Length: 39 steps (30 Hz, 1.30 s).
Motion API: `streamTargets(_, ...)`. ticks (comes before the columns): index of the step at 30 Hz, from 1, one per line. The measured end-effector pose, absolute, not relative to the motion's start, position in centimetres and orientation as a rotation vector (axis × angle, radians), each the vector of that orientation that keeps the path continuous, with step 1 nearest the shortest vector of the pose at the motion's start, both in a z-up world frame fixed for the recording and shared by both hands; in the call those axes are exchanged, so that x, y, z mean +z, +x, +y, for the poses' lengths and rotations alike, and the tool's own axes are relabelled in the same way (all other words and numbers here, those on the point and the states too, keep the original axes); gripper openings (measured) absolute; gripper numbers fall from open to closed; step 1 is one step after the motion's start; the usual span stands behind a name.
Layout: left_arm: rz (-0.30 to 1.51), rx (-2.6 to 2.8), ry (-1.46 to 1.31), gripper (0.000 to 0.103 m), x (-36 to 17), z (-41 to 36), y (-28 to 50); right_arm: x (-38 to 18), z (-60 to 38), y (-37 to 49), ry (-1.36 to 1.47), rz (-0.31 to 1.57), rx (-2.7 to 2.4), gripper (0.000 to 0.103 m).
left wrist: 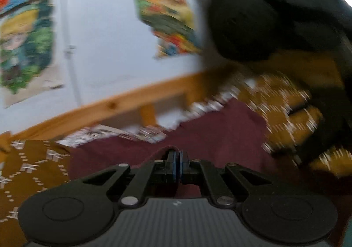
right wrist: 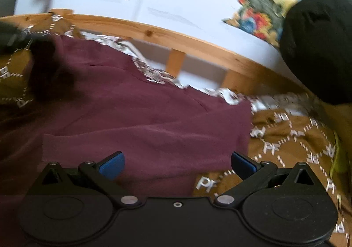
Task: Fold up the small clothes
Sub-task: 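Carry the sleeve with the left gripper across the body and release it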
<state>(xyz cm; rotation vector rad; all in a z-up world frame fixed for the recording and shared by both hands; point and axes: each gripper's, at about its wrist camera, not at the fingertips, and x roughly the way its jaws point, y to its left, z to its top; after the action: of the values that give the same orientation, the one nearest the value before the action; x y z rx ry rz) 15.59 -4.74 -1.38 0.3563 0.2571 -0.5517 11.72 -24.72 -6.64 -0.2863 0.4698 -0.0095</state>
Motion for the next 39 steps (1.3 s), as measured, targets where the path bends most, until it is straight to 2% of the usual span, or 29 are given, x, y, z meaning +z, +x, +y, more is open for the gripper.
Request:
streamTargets(5,0.367,-0.648,0.404,0.006,-3.5,-6.5,15.1,-7.2,-26.6,12.2,-0.22,0.513,-0.059,0.102)
streamTargets(7,0.399,-0.683,0.405,0.013,-4.1,-7.0,14.8,-7.4,-27.1,12.3,-0.196,0.524,-0.075,0.102)
streamTargets(9,0.434,-0.728,0.384,0.036,-4.1,-6.9,14.7,-7.5,-27.6,12.4,-0.171,0.532,-0.088,0.102)
streamTargets(11,0.434,-0.763,0.375,0.052,-3.8,-6.7,14.4,-7.6,-28.1,12.5,-0.148,0.537,-0.092,0.102)
streamTargets(12,0.423,-0.785,0.379,0.057,-3.6,-6.8,14.0,-7.6,-28.2,12.6,-0.138,0.539,-0.092,0.102)
streamTargets(15,0.397,-0.854,0.41,0.064,-3.2,-7.2,12.6,-7.7,-28.4,12.7,-0.114,0.544,-0.088,0.102)
streamTargets(23,0.367,-0.937,0.493,0.066,-3.9,-8.3,9.9,-7.9,-27.9,13.3,-0.106,0.557,-0.074,0.102)
streamTargets(25,0.347,-0.877,0.446,0.078,-3.2,-7.7,10.5,-7.9,-27.7,13.4,-0.107,0.559,-0.064,0.102)
streamTargets(27,0.341,-0.793,0.364,0.096,-2.4,-6.9,11.6,-8.0,-27.3,13.4,-0.112,0.561,-0.044,0.102)
streamTargets(29,0.355,-0.715,0.273,0.101,-1.7,-5.7,12.7,-8.1,-26.9,13.4,-0.113,0.558,-0.019,0.102)
streamTargets(33,0.403,-0.559,0.133,0.102,-1.2,-3.9,15.1,-8.4,-25.6,13.6,-0.12,0.555,0.045,0.102)
streamTargets(39,0.435,-0.226,0.075,0.102,-1.3,-1.5,18.6,-8.4,-21.5,13.7,-0.209,0.521,0.213,0.102)
